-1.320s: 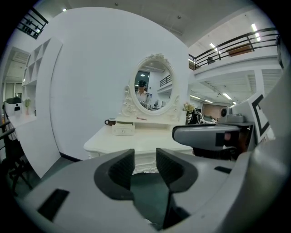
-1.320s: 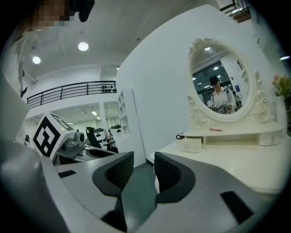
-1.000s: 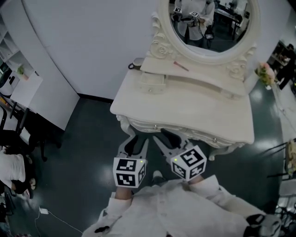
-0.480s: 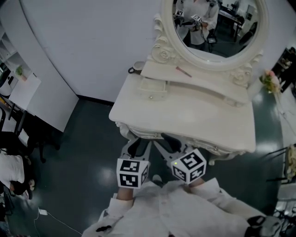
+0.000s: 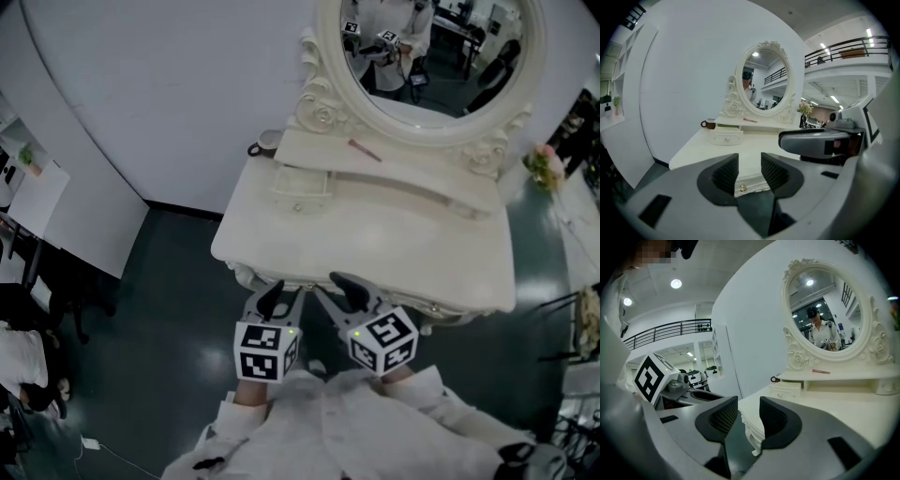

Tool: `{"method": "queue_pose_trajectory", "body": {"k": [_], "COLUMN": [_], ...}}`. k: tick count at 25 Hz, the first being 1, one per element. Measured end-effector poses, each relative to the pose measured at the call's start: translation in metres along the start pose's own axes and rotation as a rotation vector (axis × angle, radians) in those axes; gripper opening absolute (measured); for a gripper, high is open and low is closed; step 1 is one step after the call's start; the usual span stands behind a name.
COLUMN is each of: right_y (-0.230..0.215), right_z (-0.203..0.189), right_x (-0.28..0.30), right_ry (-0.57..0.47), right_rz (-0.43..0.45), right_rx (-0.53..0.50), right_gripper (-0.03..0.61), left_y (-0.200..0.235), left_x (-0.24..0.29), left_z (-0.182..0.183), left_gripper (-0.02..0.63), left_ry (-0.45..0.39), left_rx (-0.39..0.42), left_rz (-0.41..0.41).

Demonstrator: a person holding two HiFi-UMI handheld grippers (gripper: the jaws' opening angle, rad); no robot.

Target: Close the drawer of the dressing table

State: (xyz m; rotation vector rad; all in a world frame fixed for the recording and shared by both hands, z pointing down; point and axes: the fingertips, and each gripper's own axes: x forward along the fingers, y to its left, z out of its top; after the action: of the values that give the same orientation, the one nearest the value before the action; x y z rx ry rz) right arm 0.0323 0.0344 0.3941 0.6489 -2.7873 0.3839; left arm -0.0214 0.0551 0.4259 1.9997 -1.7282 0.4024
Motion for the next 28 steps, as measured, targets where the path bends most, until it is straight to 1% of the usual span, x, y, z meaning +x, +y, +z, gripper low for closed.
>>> {"method": "queue_pose_trajectory", "body": {"k": [3, 7, 11, 13, 20, 28], "right_y": [-0.016, -0.038, -0.064, -0.075, -0.106, -0.137], "right_z": [0.008, 0.021, 0.034, 0.043, 0.069, 0.084], "right_x": [0.011, 0.034, 0.058, 0.07, 0.113, 0.155], "right_ry": [-0.016, -0.024, -0.019, -0.024, -0.052, -0.065], "right_rz": [-0.034, -0.074, -0.131, -0.152, -0.212, -0.279], "right_rx": [0.008, 0.011, 0.036, 0.046, 0.085, 0.133], "right_gripper": [0.121, 0.121, 0.121, 0.121, 0.122, 0.122], "left_y": [0.01, 0.022, 0.034, 0.043, 0.078, 0.114], "left_x": [0.016, 0.048, 0.078, 0.091, 0.126, 0.164], "left_z": [0.015, 0.031, 0.058, 0.072, 0.115, 0.134], "left_gripper": [0.13, 0.13, 0.13, 0.13, 0.13, 0.13], "left_ry": [-0.008, 0.015, 0.024, 0.017, 0.01, 0.047], "left_rx": [0.024, 0.059, 0.13, 0.151, 0.176, 0.211], "left_rz": [-0.021, -0.068, -0.112, -0.13, -0.18, -0.238]}}
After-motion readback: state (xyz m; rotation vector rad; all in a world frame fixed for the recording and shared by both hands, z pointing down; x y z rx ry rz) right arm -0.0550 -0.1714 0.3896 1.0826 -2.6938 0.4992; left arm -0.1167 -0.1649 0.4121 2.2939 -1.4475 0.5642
